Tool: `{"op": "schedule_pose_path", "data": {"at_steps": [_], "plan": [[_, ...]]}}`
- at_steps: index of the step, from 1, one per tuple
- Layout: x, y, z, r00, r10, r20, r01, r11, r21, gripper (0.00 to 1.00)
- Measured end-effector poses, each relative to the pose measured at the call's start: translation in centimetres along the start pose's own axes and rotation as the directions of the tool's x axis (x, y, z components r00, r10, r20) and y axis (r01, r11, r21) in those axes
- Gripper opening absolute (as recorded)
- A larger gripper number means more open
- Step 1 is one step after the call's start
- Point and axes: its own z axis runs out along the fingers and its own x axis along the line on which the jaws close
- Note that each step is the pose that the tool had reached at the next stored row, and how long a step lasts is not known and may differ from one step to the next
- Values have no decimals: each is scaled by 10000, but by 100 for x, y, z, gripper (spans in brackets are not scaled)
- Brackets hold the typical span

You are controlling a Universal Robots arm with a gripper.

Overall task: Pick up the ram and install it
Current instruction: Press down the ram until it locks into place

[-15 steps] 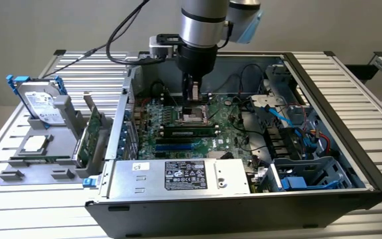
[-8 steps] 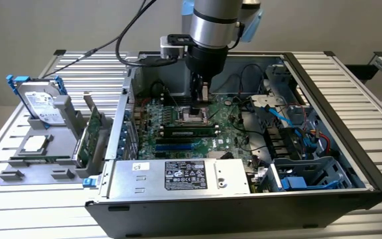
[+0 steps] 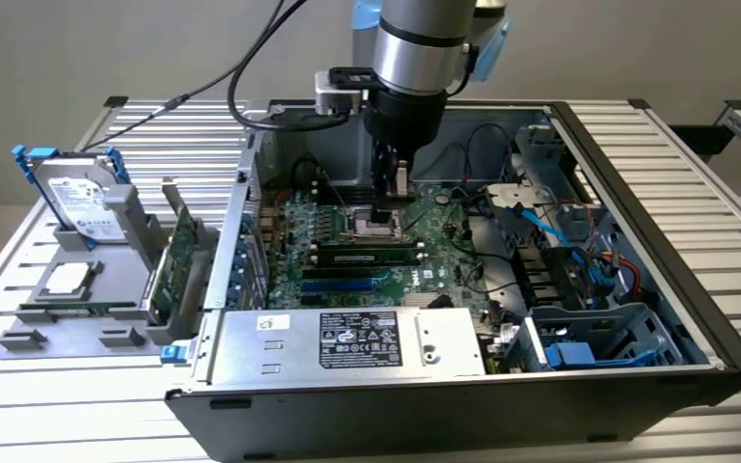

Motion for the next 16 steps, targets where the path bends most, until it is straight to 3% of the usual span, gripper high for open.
{"op": "schedule_pose_path", "data": {"at_steps": [13, 16], "plan": [[-2, -1, 1, 10000, -1, 2, 1, 10000, 4, 11], [-2, 0, 0, 9997, 263, 29, -263, 9997, 11, 11]]}}
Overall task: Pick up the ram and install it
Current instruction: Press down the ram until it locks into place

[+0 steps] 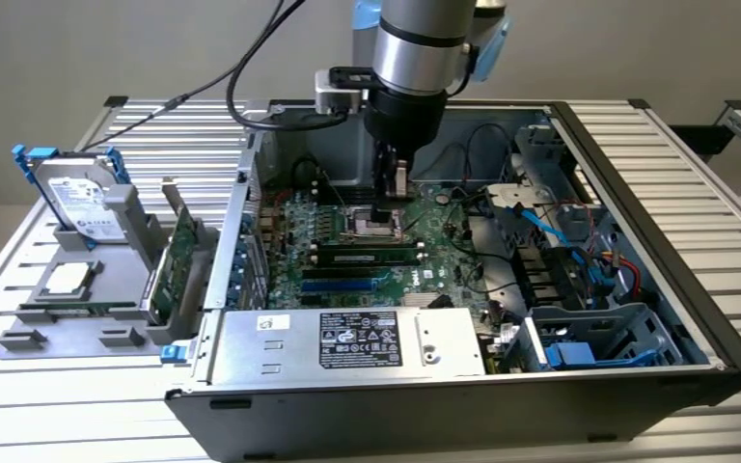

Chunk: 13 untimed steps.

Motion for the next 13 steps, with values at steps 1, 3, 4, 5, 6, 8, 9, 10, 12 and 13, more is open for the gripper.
{"op": "schedule_pose_path", "data": {"at_steps": [1, 3, 4, 5, 6, 8, 9, 10, 12, 13], "plan": [[0, 0, 0, 9999, 171, 19, -171, 9999, -6, 11], [0, 0, 0, 9987, 508, 56, -508, 9987, -17, 11], [0, 0, 0, 9978, 661, 73, -660, 9978, -22, 11], [0, 0, 0, 9967, 811, 89, -811, 9967, -28, 11], [0, 0, 0, 9953, 959, 103, -959, 9954, -34, 11], [-1, 0, 1, 9923, 1235, 125, -1235, 9923, -43, 11], [0, 0, 1, 9906, 1365, 123, -1365, 9906, -44, 11], [0, -1, 1, 9889, 1481, 113, -1481, 9890, -40, 11], [0, -1, 3, 9852, 1709, 85, -1709, 9853, -22, 11], [0, -1, 4, 9833, 1817, 65, -1817, 9833, -11, 11]]}}
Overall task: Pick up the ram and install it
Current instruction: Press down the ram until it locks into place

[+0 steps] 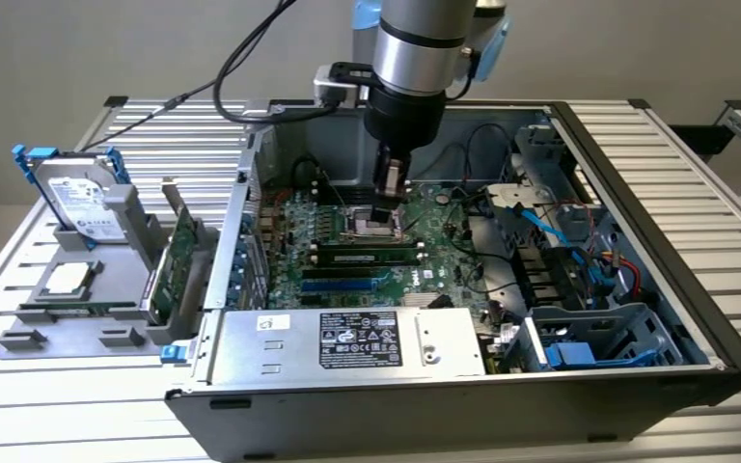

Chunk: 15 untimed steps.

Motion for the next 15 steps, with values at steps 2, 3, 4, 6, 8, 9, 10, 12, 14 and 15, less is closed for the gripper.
{"op": "schedule_pose_path", "data": {"at_steps": [2, 3, 4, 6, 8, 9, 10, 12, 14, 15], "plan": [[0, 0, 1, 9997, 223, -44, -223, 9997, 32, 11], [0, 0, 2, 9994, 341, -67, -340, 9994, 52, 11], [0, 0, 3, 9990, 447, -94, -446, 9990, 77, 11], [-1, 0, 5, 9977, 653, -159, -650, 9978, 140, 11], [0, -1, 8, 9961, 847, -234, -842, 9962, 221, 11], [-1, -1, 9, 9951, 948, -274, -940, 9952, 264, 11], [-1, -1, 10, 9940, 1048, -314, -1039, 9941, 309, 11], [-1, -1, 13, 9915, 1244, -385, -1229, 9916, 393, 11], [-1, -2, 17, 9883, 1464, -436, -1444, 9885, 459, 11], [-1, -3, 19, 9864, 1581, -440, -1561, 9866, 468, 11]]}}
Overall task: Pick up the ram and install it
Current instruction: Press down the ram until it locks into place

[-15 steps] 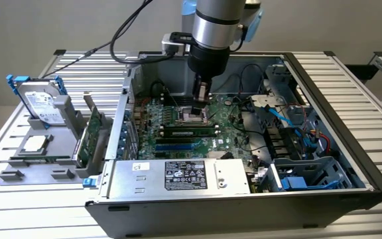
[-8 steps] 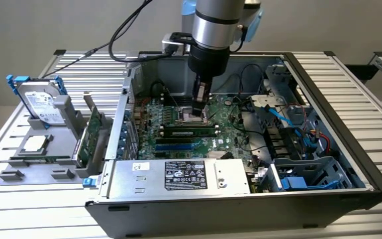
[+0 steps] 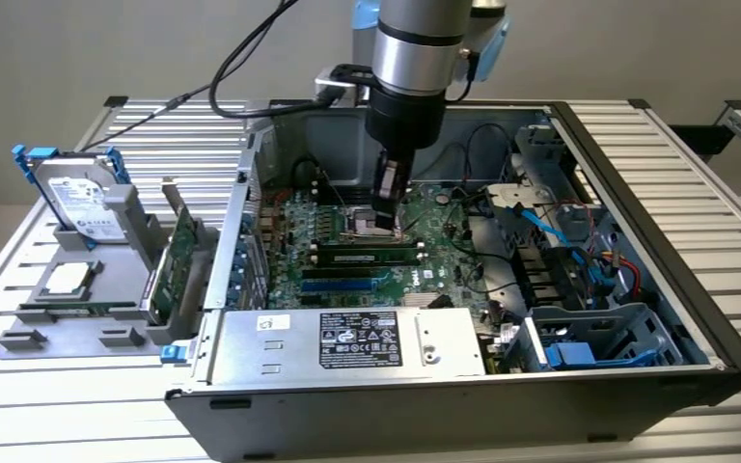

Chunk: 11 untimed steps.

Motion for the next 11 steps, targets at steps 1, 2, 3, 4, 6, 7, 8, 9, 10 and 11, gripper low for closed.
{"op": "schedule_pose_path", "data": {"at_steps": [1, 2, 3, 4, 6, 7, 8, 9, 10, 11], "plan": [[0, 0, 3, 9999, 143, -3, -143, 9999, -5, 11], [0, 0, 6, 9996, 295, 1, -295, 9996, -18, 11], [0, 0, 9, 9990, 458, 7, -458, 9989, -35, 11], [-1, 0, 13, 9980, 626, 15, -626, 9980, -53, 11], [-1, 0, 20, 9953, 973, 30, -972, 9952, -90, 11], [-2, 0, 22, 9934, 1146, 36, -1146, 9934, -110, 11], [-2, -1, 26, 9910, 1335, 43, -1334, 9910, -130, 11], [-3, -1, 29, 9886, 1507, 50, -1506, 9885, -149, 11], [-3, -1, 33, 9858, 1680, 56, -1679, 9857, -169, 11], [-3, -1, 36, 9827, 1850, 61, -1848, 9826, -188, 11]]}}
